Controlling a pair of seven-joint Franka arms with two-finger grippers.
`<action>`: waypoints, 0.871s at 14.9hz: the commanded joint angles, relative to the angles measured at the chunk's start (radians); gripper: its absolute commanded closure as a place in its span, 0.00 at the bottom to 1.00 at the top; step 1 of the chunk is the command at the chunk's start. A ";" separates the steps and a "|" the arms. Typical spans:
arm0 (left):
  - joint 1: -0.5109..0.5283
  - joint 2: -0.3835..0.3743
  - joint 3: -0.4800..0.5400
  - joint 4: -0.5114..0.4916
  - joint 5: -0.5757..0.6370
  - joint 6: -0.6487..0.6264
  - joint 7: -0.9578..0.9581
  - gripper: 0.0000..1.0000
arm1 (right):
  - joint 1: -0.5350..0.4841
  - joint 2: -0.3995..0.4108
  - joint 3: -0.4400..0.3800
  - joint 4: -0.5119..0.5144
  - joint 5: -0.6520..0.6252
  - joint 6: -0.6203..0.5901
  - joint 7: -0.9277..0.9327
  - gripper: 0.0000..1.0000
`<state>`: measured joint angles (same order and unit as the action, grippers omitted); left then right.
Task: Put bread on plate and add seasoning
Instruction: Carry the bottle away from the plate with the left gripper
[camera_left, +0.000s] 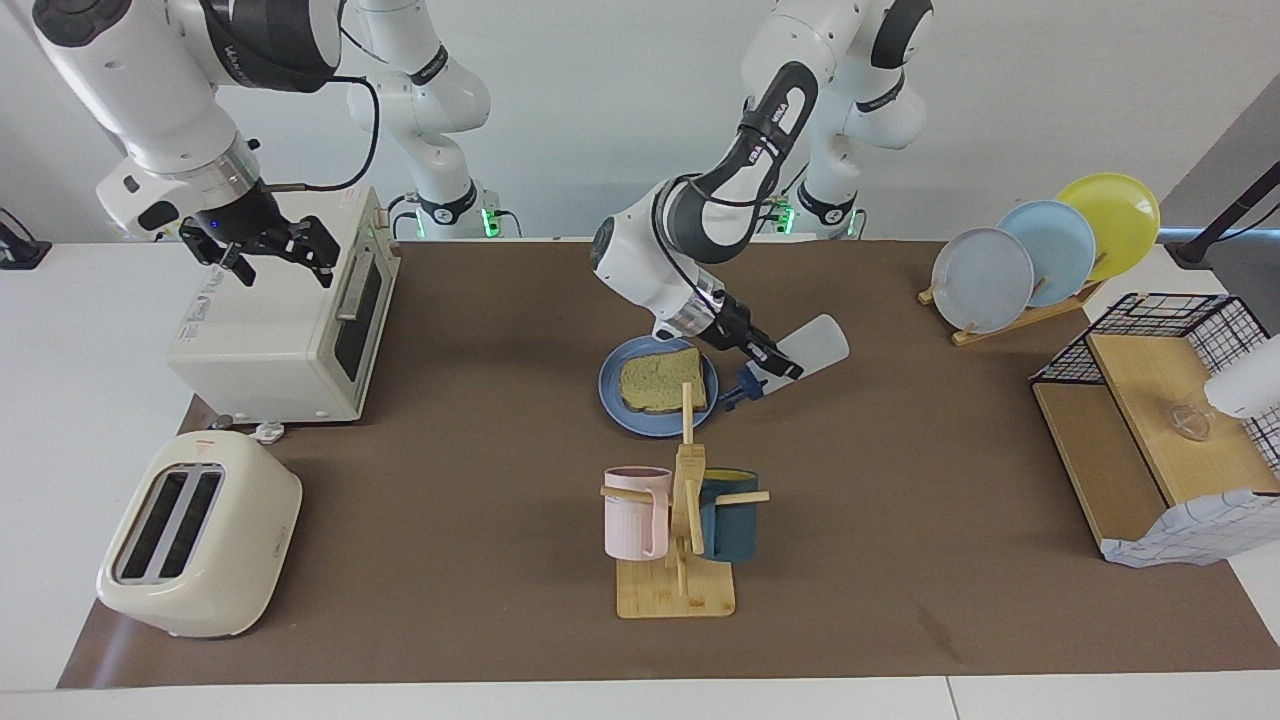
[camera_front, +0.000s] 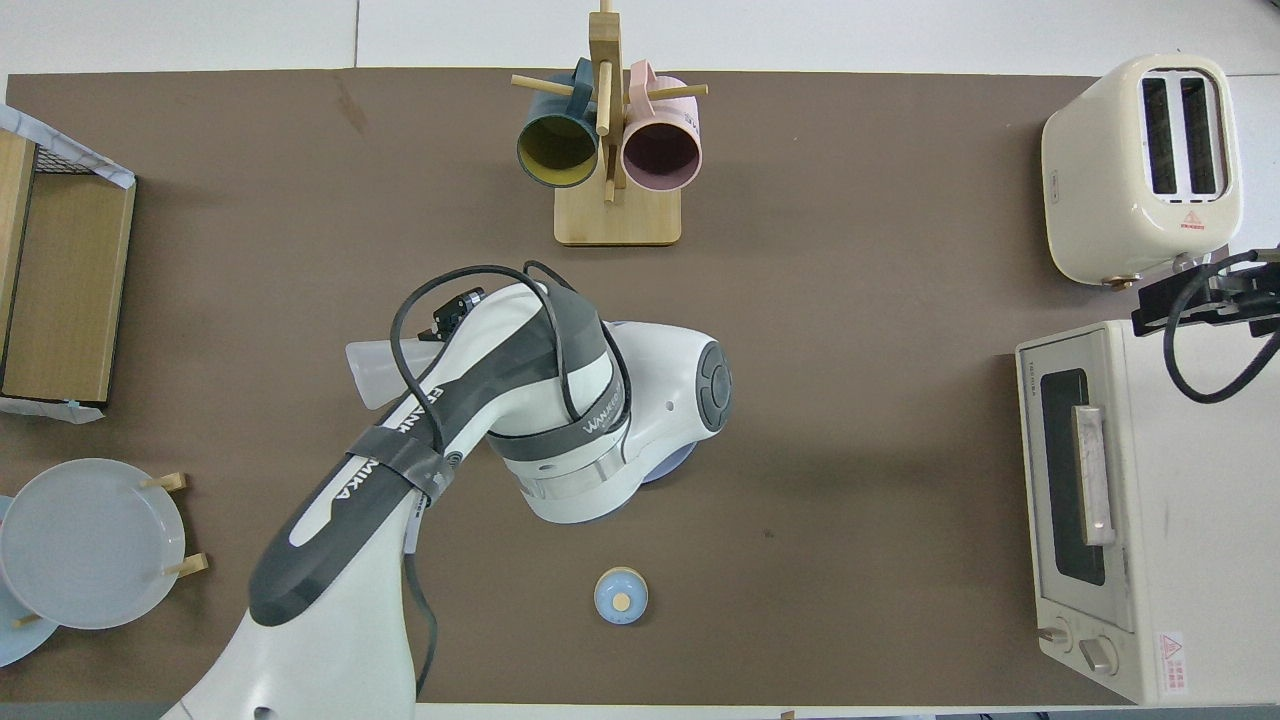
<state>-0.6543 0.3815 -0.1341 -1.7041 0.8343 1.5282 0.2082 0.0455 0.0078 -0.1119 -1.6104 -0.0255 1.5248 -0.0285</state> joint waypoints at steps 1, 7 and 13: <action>0.050 -0.114 -0.009 -0.064 -0.029 0.029 0.039 0.94 | -0.009 -0.015 0.001 -0.008 -0.001 -0.015 -0.024 0.00; 0.131 -0.222 -0.009 -0.066 -0.138 0.038 0.092 0.94 | -0.009 -0.015 0.001 -0.008 -0.001 -0.015 -0.024 0.00; 0.248 -0.358 -0.007 -0.057 -0.317 0.085 0.163 0.94 | -0.009 -0.015 0.001 -0.008 -0.001 -0.015 -0.024 0.00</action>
<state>-0.4647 0.1021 -0.1349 -1.7286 0.5873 1.5691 0.3324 0.0455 0.0078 -0.1119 -1.6104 -0.0255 1.5248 -0.0285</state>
